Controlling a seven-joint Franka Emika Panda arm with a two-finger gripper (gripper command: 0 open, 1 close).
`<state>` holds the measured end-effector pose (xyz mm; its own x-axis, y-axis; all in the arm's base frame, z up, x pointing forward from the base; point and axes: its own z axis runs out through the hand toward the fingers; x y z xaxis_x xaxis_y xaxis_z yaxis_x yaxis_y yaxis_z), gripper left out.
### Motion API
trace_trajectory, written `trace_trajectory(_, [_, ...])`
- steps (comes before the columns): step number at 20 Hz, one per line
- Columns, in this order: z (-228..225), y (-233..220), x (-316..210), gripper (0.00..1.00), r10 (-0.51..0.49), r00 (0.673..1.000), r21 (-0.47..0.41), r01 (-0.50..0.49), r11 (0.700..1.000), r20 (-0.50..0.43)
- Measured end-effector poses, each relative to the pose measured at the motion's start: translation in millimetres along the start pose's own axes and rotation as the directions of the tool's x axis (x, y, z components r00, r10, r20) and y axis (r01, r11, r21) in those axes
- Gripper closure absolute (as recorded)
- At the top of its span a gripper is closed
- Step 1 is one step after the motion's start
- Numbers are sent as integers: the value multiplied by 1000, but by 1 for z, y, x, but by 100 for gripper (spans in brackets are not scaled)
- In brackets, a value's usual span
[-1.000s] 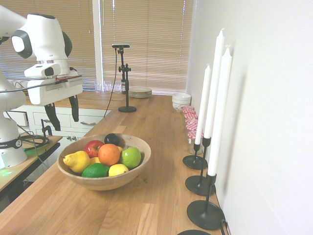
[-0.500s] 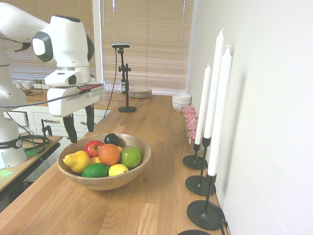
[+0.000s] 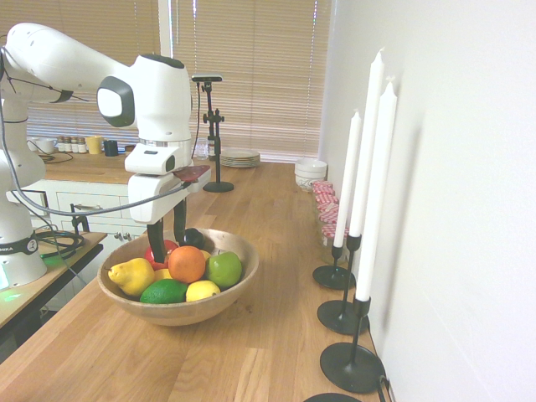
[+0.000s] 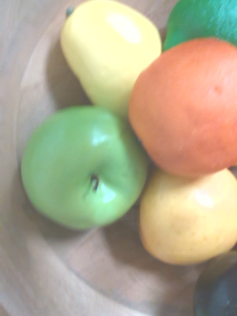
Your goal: Take orange out of the basket
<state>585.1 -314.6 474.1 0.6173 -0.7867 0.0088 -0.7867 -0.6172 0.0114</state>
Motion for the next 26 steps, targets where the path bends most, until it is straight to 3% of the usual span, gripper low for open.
trace_trajectory(11, [42, -12, 8, 0, -28, 999, -9, 28, 1000, 22])
trace_trajectory(12, [42, -13, 9, 100, -32, 999, -7, 32, 999, 21])
trace_trajectory(26, [45, -16, 12, 100, -66, 998, 5, 66, 998, 0])
